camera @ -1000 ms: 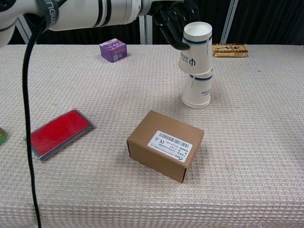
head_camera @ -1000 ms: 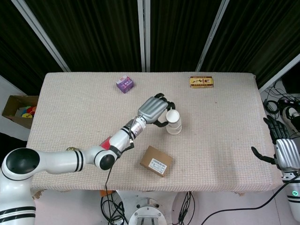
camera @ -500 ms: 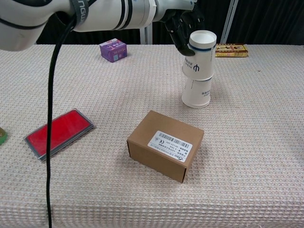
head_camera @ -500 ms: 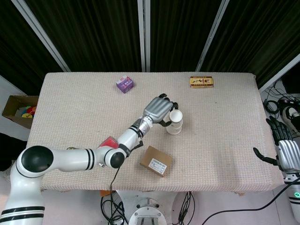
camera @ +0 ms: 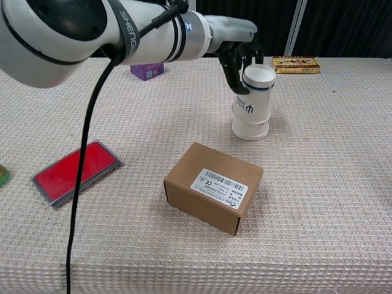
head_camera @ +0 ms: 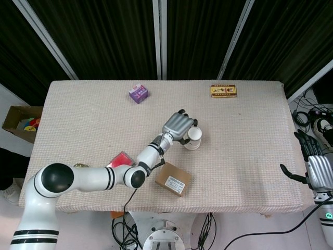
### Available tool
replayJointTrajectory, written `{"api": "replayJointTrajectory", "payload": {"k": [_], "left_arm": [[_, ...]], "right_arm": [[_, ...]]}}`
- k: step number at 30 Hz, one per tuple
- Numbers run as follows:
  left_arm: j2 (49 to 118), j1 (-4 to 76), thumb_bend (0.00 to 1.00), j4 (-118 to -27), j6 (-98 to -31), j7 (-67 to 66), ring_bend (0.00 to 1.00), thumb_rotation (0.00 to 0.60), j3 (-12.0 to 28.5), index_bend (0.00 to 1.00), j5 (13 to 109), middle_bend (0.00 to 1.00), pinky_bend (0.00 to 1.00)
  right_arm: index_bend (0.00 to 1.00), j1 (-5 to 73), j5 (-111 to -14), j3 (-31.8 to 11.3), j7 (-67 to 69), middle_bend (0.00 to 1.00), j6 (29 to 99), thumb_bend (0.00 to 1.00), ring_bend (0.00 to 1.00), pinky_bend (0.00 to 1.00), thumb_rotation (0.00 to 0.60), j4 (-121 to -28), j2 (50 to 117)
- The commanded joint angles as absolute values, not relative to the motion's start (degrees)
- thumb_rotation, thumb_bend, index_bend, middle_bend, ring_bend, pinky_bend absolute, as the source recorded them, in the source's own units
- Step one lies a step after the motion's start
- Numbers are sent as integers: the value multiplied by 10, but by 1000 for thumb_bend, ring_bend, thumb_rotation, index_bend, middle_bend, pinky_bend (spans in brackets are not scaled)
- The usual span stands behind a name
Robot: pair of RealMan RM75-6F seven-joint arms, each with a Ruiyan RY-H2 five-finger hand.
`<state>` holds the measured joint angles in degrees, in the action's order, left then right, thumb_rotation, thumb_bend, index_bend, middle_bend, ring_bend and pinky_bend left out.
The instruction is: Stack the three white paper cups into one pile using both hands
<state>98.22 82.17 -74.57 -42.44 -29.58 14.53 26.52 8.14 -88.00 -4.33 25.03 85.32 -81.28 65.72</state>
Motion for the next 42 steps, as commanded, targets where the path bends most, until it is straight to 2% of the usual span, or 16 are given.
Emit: {"api": "replayJointTrajectory", "payload": {"k": [1,3,5,10,14,19,22,30,35,38,42], "left_arm": [[1001,825,281,-728,-417,-296,178,600,138,308,255,271,130],[1011,822,218,-720,-423,-294,113,600,137,211,260,165,123],[1013,817,183,-722,-434,-290,88,600,137,160,274,113,118],[977,779,164,-774,-473,-257,83,600,145,146,327,100,117],[913,722,162,-839,-531,-233,84,600,135,158,383,125,116],[835,636,168,-891,-632,-226,106,600,91,223,453,172,117],[795,577,168,-904,-681,-200,110,600,63,251,497,184,117],[689,397,168,-902,-805,-88,110,600,-33,257,619,185,116],[663,298,169,-885,-872,-27,110,600,-79,258,679,185,116],[658,239,165,-881,-923,-22,109,600,-102,257,713,185,116],[661,167,157,-879,-980,-14,109,600,-124,255,749,176,115]], "right_arm": [[0,81,-879,-43,252,37,853,180,0,31,600,-812,658],[0,80,-878,-44,254,37,852,180,0,32,600,-810,658],[0,80,-877,-44,255,37,851,180,0,31,600,-809,659],[0,80,-876,-45,261,37,849,186,0,31,600,-807,658],[0,80,-874,-46,269,42,846,200,0,33,600,-806,653],[0,81,-870,-46,277,99,836,278,0,47,600,-804,643],[39,82,-866,-46,275,136,829,320,9,86,600,-803,636],[60,81,-844,-53,239,137,818,323,12,91,600,-800,627],[61,73,-846,-45,221,93,820,318,2,64,600,-812,626],[43,60,-848,-42,210,56,840,313,0,7,600,-819,635],[5,43,-858,-37,200,28,871,311,0,0,600,-821,651]]}}
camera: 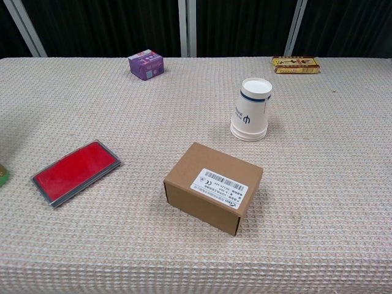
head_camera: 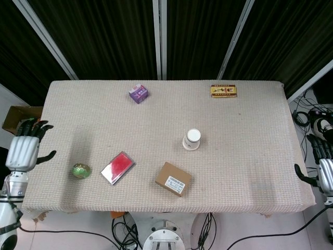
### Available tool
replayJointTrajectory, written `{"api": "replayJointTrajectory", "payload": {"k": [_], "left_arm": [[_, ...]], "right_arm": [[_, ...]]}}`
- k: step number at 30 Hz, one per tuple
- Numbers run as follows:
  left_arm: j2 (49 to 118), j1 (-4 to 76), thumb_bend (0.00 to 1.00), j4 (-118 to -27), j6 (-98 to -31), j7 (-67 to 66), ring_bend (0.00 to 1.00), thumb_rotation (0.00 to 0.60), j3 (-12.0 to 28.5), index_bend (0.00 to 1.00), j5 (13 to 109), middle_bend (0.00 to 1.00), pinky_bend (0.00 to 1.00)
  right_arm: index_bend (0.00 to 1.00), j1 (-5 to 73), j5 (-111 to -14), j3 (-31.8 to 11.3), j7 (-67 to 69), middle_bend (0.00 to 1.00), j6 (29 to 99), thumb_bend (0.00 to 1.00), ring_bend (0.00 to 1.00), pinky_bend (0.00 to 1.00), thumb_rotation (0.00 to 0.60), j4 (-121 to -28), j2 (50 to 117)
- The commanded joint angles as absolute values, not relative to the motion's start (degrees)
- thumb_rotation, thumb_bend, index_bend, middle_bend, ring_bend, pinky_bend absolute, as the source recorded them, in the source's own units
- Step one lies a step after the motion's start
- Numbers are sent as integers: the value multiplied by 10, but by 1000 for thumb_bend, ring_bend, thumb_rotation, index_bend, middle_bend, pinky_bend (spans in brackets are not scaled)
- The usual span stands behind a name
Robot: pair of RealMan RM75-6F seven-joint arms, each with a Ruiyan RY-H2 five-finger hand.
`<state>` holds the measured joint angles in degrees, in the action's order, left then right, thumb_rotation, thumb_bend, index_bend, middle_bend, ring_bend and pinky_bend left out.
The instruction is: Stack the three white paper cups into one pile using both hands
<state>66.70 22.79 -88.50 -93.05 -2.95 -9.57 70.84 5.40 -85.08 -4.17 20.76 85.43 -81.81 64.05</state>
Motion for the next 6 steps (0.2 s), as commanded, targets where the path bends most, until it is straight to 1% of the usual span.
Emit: {"api": "replayJointTrajectory", "payload": {"k": [1,3,6], "left_arm": [[663,154,154,-878,-990,-11,109,600,-126,255,756,175,115],[667,126,152,-875,-1011,-6,109,600,-128,254,770,173,115],[668,98,152,-874,-1021,-6,109,600,-131,252,783,173,115]], "right_arm": [[1,40,-861,-36,199,27,876,311,0,0,600,-821,653],[0,36,-868,-33,194,26,884,312,0,0,600,-823,657],[0,35,-876,-30,188,25,885,311,0,0,600,-828,657]]}}
